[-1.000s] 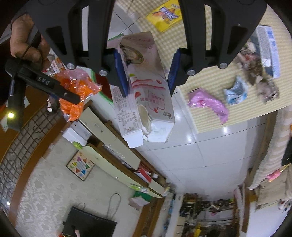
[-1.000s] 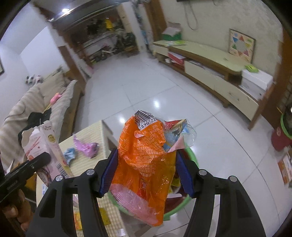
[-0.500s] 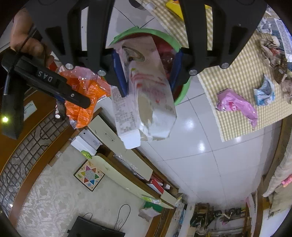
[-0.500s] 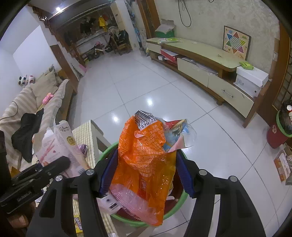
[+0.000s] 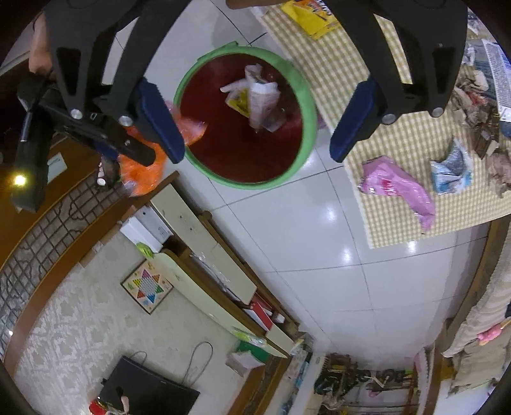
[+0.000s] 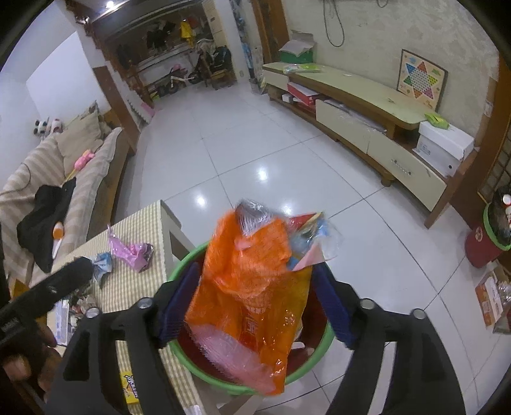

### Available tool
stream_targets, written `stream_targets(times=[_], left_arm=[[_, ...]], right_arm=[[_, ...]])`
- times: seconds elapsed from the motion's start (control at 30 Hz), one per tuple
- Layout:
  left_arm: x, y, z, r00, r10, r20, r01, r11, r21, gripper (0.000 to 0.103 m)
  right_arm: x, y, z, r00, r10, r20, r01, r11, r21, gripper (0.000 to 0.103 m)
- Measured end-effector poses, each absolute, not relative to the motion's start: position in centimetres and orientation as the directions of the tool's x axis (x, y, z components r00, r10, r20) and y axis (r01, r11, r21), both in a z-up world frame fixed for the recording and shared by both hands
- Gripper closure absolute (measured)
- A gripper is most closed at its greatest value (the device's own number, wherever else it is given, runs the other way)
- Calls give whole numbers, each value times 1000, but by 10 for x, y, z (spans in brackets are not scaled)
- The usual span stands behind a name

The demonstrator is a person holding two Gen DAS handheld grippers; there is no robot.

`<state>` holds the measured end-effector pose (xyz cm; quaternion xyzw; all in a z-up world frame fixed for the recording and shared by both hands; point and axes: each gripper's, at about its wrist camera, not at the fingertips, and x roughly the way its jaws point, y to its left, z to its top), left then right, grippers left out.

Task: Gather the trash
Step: 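Open the left gripper to drop the carton while the right gripper drops the orange bag into the bucket, then grasp the white-blue toothpaste box with the left gripper while the right gripper grasps crumpled grey paper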

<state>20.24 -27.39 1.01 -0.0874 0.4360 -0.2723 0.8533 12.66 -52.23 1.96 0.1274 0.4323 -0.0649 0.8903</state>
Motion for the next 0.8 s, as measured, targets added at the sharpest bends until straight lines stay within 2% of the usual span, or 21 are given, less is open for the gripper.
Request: stream_targets(times=[0.03, 0.17, 0.8], left_arm=[[203, -269, 12, 477, -537, -695, 385, 839, -384, 9], [197, -247, 16, 502, -513, -696, 363, 856, -369, 5], [164, -138, 28, 579, -373, -725, 243, 928, -283, 5]], right_arm=[[127, -520, 20, 620, -10, -784, 223, 961, 164, 19], [129, -515, 22, 624, -23, -781, 218, 965, 146, 15], [144, -428, 22, 607, 72, -791, 46, 991, 126, 15]])
